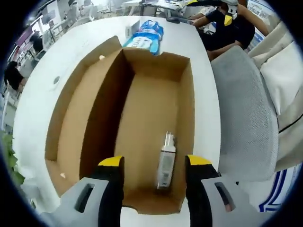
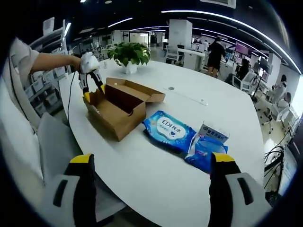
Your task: Operate the shoe box by opening the lid, removing the specified soft item, and placing it in the target area until the item is outside and the box remains undamaged.
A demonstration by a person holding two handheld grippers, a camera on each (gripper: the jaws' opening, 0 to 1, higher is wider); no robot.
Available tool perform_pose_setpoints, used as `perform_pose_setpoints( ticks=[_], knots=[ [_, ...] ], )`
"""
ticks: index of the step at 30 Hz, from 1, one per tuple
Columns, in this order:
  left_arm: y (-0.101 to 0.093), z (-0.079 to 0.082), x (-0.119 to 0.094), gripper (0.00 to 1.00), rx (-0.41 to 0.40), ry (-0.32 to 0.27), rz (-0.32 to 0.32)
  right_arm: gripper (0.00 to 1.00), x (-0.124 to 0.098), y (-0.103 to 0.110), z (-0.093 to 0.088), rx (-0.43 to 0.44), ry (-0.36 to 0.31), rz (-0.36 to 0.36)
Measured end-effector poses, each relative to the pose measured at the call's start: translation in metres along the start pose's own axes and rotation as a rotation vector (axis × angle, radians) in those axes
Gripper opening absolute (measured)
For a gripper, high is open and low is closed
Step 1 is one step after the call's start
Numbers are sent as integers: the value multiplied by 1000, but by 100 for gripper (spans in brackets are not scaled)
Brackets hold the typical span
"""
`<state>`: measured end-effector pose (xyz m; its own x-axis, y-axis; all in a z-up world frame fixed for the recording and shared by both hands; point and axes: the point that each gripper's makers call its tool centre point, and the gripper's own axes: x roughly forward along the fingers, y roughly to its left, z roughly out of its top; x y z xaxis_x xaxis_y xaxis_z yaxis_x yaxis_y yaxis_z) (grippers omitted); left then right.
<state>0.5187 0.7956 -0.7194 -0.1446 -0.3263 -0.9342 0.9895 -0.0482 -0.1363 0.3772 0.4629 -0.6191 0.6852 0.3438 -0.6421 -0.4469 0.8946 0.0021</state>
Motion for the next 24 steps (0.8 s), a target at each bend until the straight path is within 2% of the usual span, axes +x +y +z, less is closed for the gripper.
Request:
perform_pose_setpoints(
  ticks=[9, 17, 24],
  knots=[
    [-2, -9, 15, 49, 71, 67, -55, 96, 0, 4, 2, 22, -12, 7],
    [1, -16, 27, 47, 98, 115, -71, 96, -1, 8, 10, 20, -28, 6],
    [-2, -19, 33, 45, 99, 126, -98, 96, -1, 7, 12, 27, -38, -1]
  ],
)
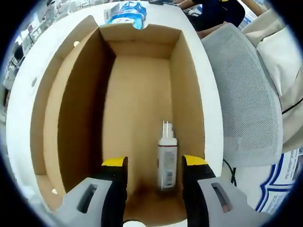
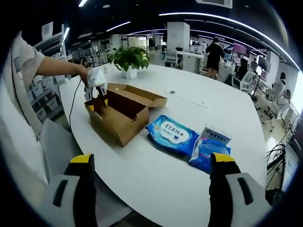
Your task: Operate the shoe box by opening the lid, removing the specified soft item, and placing it in the target area until the item is outside and the box remains undamaged.
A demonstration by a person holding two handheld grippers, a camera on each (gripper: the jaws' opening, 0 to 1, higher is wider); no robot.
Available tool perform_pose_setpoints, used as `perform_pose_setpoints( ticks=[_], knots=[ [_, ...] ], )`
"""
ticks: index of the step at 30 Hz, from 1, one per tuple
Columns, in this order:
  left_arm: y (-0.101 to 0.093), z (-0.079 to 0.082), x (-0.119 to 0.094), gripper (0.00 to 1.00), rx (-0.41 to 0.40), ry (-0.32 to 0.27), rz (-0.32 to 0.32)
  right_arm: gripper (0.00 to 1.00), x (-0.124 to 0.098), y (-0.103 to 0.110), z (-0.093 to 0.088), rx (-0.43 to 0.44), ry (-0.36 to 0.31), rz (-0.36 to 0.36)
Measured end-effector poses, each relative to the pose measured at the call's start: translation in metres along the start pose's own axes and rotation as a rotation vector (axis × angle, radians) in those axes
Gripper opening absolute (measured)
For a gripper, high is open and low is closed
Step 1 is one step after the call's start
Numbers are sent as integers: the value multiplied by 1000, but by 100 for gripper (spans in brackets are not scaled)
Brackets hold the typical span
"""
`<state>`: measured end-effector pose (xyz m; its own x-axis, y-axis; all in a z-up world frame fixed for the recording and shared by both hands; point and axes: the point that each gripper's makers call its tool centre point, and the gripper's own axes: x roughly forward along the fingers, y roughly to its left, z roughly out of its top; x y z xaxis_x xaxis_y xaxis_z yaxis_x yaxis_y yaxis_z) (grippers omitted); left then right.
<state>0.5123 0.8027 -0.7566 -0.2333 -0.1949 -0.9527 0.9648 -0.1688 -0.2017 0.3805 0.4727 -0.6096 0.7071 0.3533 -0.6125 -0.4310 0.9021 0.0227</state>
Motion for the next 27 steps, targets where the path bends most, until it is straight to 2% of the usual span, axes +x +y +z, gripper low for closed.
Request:
perform_pose_setpoints(
  ticks=[7, 18, 27],
  knots=[
    [0, -5, 9, 42, -3, 16, -12, 96, 1, 2, 1, 1, -1, -3],
    [1, -8, 17, 39, -9, -2, 12, 96, 0, -1, 1, 9, -6, -19],
    [3, -11, 28, 29, -29, -18, 27, 96, 5, 3, -2, 15, 1, -12]
  ],
)
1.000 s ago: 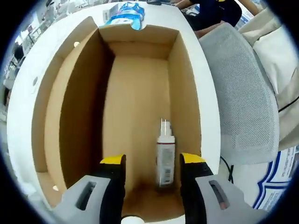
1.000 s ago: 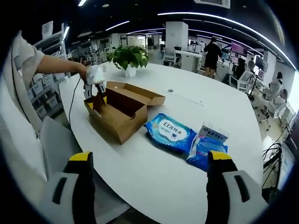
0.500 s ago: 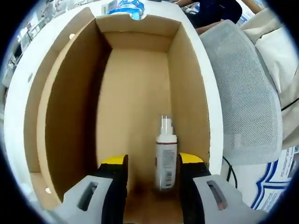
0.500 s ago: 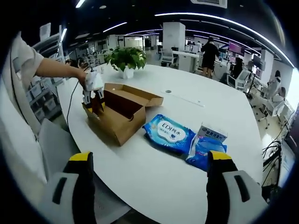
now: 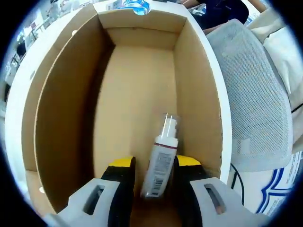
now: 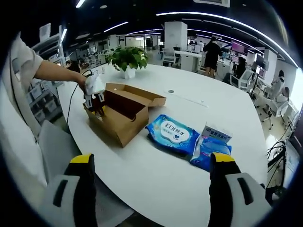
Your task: Operate the shoe box by opening the lid, removing the specified soft item, and placing it in the target area until the item is outside and the box remains undamaged.
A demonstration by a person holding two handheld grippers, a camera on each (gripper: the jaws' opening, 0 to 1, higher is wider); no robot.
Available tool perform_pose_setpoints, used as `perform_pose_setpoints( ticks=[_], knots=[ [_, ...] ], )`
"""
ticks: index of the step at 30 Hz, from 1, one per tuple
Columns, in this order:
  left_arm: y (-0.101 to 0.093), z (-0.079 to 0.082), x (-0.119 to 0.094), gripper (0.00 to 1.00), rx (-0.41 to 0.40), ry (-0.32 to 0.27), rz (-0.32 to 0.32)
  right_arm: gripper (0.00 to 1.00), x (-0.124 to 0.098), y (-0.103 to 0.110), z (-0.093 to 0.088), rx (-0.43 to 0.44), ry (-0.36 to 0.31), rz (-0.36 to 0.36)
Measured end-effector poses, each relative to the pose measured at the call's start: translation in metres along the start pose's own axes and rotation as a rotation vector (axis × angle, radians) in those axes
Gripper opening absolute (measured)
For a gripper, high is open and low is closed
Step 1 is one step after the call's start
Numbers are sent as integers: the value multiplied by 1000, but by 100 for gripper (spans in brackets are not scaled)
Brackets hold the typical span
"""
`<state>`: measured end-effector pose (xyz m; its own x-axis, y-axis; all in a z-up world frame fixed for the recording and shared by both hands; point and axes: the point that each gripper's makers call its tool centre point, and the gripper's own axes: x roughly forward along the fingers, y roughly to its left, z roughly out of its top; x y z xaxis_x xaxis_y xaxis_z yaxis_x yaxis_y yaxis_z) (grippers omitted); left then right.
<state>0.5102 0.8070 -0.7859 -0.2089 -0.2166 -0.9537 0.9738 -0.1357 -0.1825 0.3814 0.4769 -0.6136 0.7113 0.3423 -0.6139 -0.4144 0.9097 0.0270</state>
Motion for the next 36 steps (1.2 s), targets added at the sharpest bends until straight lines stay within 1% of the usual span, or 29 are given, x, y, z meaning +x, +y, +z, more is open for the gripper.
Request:
perform_pose_setpoints(
  ticks=[4, 7, 10, 11, 18, 20, 30, 33, 36],
  knots=[
    [1, -1, 4, 22, -3, -2, -2, 96, 0, -1, 2, 0, -7, -4],
    [0, 1, 4, 22, -15, -7, 4, 96, 0, -1, 5, -1, -14, -5],
    [1, 7, 3, 19, -57, -31, 13, 96, 1, -1, 5, -3, -17, -4],
    [2, 9, 4, 19, -78, -36, 19, 96, 1, 0, 6, -3, -17, -4],
    [0, 10, 5, 18, -93, -27, 34, 94, 0, 1, 5, -1, -24, 2],
    [-1, 10, 4, 18, -119, -25, 46, 94, -1, 1, 5, -1, -25, 2],
    [0, 10, -3, 17, -124, -15, 63, 93, -1, 3, 8, -2, -41, 9],
    [4, 11, -7, 17, -129, -23, 77, 93, -2, 3, 8, -2, -46, 10],
    [7, 15, -13, 17, -141, -47, 88, 93, -3, 3, 10, -2, -58, 11]
  ],
)
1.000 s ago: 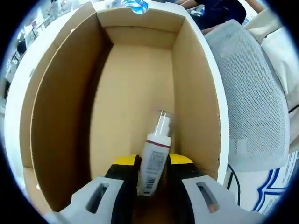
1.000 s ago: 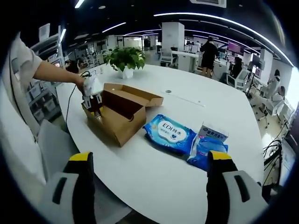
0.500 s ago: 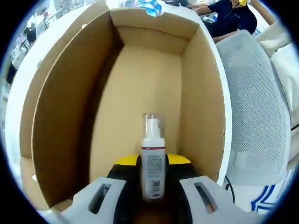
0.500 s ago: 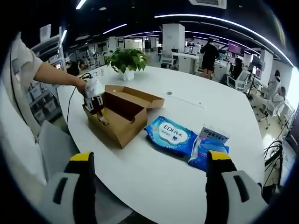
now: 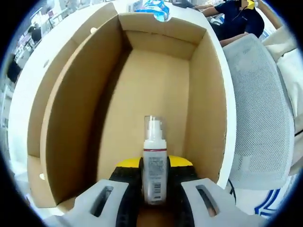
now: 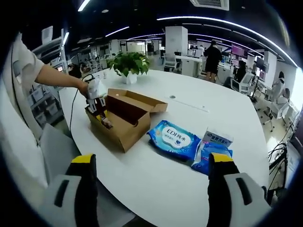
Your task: Operate the shoe box by opening the lid, removing the specified soft item, and placing it in the target area until the item is outside and the box remains undamaged.
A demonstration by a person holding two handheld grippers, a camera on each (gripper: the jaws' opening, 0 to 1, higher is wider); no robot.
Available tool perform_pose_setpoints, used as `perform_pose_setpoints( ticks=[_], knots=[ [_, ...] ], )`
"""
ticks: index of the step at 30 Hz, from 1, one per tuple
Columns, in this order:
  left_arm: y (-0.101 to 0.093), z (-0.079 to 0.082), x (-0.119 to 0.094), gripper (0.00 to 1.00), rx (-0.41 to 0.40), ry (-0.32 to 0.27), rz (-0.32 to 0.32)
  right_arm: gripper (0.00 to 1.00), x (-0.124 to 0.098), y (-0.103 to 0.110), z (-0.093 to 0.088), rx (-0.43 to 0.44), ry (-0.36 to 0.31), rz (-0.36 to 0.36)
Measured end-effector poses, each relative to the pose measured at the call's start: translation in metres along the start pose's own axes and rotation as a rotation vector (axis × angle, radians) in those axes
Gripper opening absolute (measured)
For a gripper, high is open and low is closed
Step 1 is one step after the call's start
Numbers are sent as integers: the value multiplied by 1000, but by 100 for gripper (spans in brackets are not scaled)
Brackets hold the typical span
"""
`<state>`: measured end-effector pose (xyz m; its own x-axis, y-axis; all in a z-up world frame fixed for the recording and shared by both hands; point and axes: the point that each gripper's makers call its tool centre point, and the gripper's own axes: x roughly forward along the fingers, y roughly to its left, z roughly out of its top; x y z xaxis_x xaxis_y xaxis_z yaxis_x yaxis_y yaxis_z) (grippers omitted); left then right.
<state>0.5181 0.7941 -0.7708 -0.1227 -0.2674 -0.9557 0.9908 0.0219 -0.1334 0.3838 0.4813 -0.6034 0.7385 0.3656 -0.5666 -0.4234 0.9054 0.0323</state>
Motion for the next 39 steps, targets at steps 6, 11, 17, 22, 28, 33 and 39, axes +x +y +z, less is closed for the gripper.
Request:
perform_pose_setpoints(
  ticks=[6, 11, 17, 22, 28, 33, 39],
  knots=[
    [6, 8, -11, 17, -21, -49, 16, 92, -1, 2, 5, -8, -18, 9],
    [6, 17, -21, 17, -31, -88, 32, 90, -1, 5, 9, -22, -35, 21],
    [0, 32, -34, 17, -24, -141, 47, 86, 1, 11, 14, -45, -58, 47],
    [-9, 46, -47, 17, -15, -199, 54, 82, 3, 18, 20, -74, -78, 77],
    [-21, 58, -59, 17, 10, -245, 57, 73, 5, 27, 26, -113, -99, 116],
    [-33, 70, -70, 17, 48, -292, 64, 67, 8, 37, 33, -162, -115, 155],
    [-48, 79, -78, 17, 86, -326, 53, 61, 15, 50, 39, -206, -119, 212]
  ],
)
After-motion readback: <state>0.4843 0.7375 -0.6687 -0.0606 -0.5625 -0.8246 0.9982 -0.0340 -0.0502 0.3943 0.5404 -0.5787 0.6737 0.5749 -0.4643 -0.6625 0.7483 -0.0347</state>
